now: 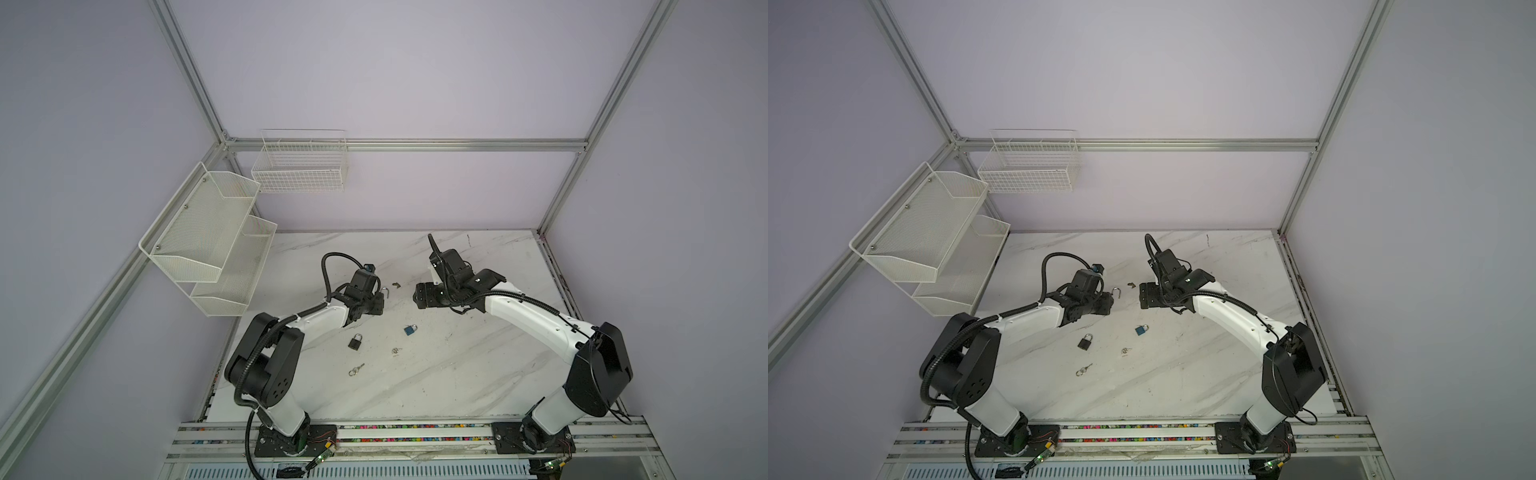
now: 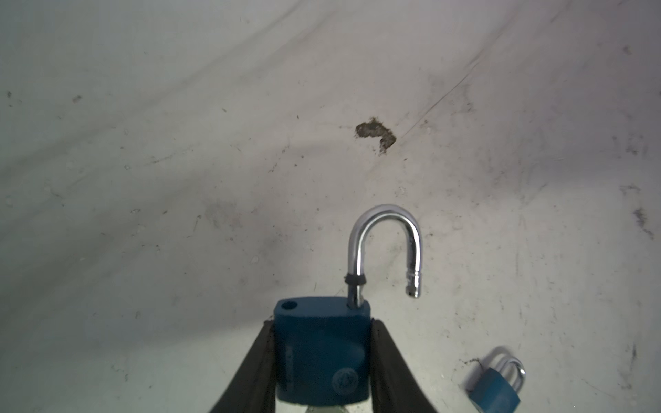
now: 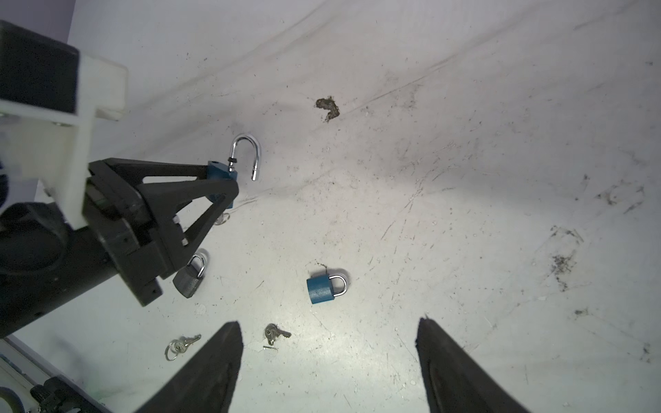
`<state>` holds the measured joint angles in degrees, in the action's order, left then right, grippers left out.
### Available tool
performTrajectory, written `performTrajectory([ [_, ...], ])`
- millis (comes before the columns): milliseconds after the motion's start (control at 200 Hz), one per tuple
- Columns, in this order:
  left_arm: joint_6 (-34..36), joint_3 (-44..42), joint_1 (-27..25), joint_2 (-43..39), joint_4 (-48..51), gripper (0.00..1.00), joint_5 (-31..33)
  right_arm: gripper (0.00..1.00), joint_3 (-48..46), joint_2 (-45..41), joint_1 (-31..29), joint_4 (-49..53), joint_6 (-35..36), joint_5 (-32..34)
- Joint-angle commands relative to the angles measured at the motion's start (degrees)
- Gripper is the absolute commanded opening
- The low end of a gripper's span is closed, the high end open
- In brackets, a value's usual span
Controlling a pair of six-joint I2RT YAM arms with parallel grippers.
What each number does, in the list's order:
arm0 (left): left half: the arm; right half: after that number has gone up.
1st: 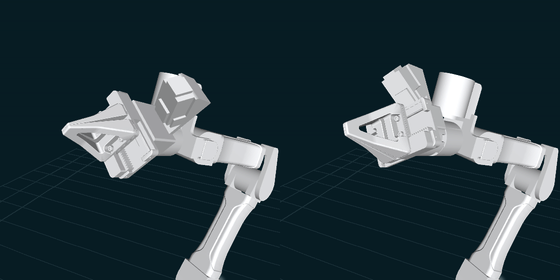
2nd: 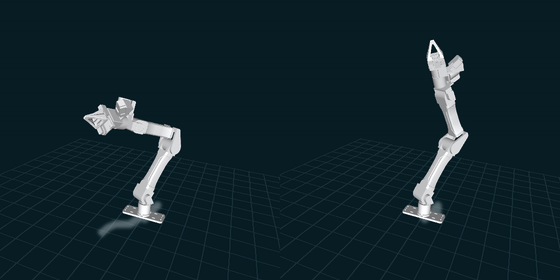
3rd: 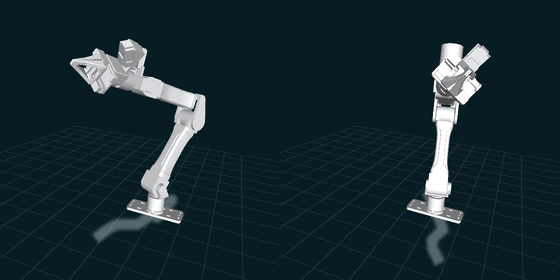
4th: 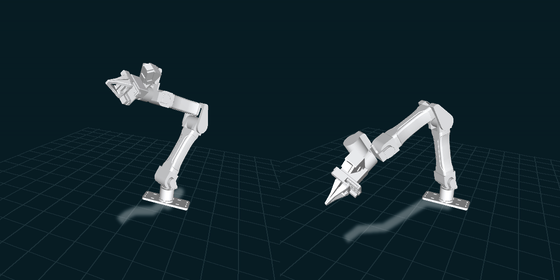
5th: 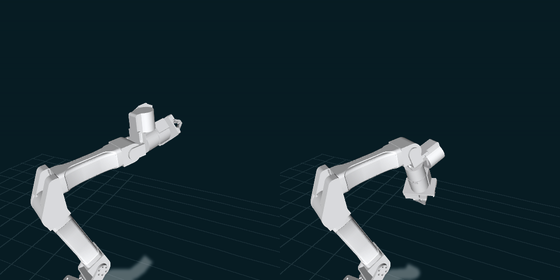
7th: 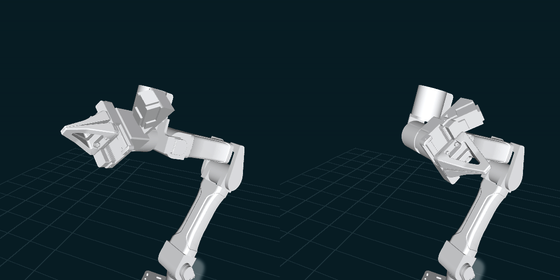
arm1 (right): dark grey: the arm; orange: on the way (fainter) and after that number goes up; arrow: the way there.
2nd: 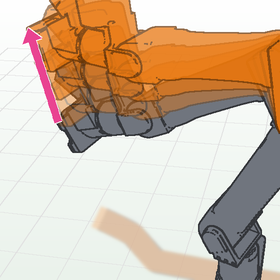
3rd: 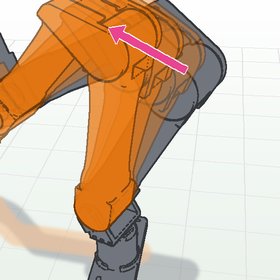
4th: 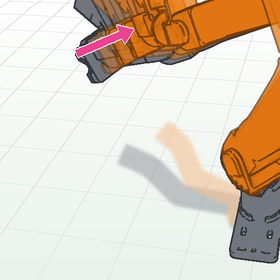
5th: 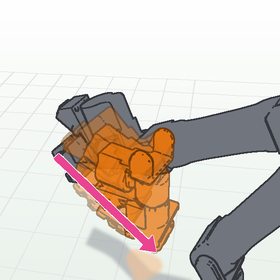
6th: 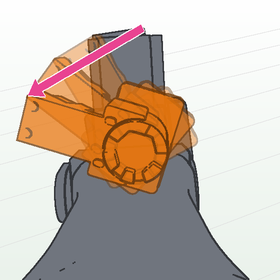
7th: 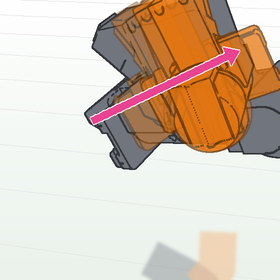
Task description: Unlock with the key
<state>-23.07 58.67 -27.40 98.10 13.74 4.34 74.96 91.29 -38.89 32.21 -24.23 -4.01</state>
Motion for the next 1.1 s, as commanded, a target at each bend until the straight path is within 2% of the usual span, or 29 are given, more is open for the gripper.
performTrajectory([
  [0, -4.11, 9.97, 0.16, 3.38, 7.87, 0.0, 2.11, 0.8, -1.81, -1.67, 0.05, -3.3, -3.72, -0.48],
  [90, -5.37, 12.31, 0.07, 6.38, 10.71, 0.0, 2.43, 0.8, -2.95, -1.14, 0.05, -3.64, -5.27, -1.26],
  [305, -7.37, 14.16, -0.54, 10.02, 16.41, 0.0, 5.48, 0.8, -3.0, -0.07, -1.83, -2.1, -8.12, 1.94],
  [545, -7.07, 14.28, -0.64, 8.11, 18.13, 0.51, 4.68, 0.8, -2.87, 1.82, -8.28, -0.83, -16.88, 3.42],
  [740, -7.11, 11.58, -0.34, 1.43, 17.05, 0.69, 1.66, 0.8, -4.06, 4.06, -14.45, -1.47, -26.88, 4.28],
  [885, -7.44, 6.18, 1.03, -6.05, 14.06, 0.71, -0.6, 0.78, -6.68, 4.55, -17.18, -2.95, -31.67, 5.2],
  [995, -7.58, 2.88, 2.27, -10.91, 12.5, 0.71, -3.16, 0.74, -8.94, 5.37, -17.74, -6.36, -32.37, 2.84],
  [1095, -8.47, 0.61, 3.45, -14.56, 11.65, 0.71, -5.1, 0.7, -9.55, 6.35, -18.45, -8.03, -31.41, 3.39],
])
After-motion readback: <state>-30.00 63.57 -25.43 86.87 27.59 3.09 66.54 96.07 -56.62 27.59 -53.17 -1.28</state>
